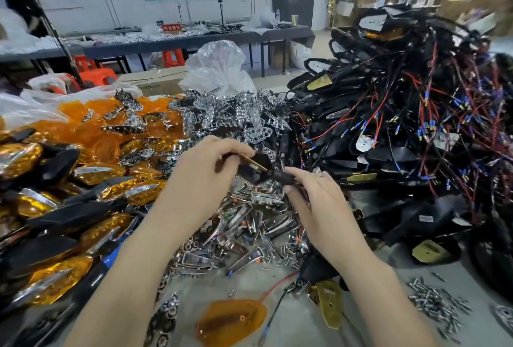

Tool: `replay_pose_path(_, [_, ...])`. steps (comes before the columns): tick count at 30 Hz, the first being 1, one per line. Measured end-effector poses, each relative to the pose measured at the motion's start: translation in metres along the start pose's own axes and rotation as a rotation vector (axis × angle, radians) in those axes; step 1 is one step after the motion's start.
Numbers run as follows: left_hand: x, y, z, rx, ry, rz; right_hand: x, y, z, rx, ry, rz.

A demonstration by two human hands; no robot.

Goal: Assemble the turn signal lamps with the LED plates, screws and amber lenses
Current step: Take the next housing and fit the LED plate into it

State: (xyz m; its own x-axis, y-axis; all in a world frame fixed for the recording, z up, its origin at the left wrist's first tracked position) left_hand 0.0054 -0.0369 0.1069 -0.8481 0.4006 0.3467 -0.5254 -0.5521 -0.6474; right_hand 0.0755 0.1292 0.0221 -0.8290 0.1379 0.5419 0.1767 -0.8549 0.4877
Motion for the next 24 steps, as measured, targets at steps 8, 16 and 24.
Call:
replay_pose_path(8, [0.001,0.05,0.018,-0.57,-0.042,0.28,0.027,0.024,-0.008,0.001,-0.001,0.06])
replay_pose_path(16, [0.0,0.075,-0.002,-0.458,-0.09,0.439,0.018,0.029,-0.013,0.019,-0.062,0.062])
replay_pose_path(24, [0.001,0.072,-0.011,-0.372,-0.098,0.441,0.012,0.019,-0.022,-0.039,0.0,0.035])
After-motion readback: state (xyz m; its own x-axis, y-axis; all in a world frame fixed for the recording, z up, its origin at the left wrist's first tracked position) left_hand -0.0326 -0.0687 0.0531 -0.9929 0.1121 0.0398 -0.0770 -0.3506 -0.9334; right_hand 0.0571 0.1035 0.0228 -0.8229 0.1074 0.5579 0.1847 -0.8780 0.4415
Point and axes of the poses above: each hand's wrist, its own x-axis towards the middle knuckle, its own z-axis out of the back of the hand, y = z × x, the point moved 10 cm from there along x, towards the middle knuckle, and after that the axes turned 8 degrees about z, right-handed, at the moved point
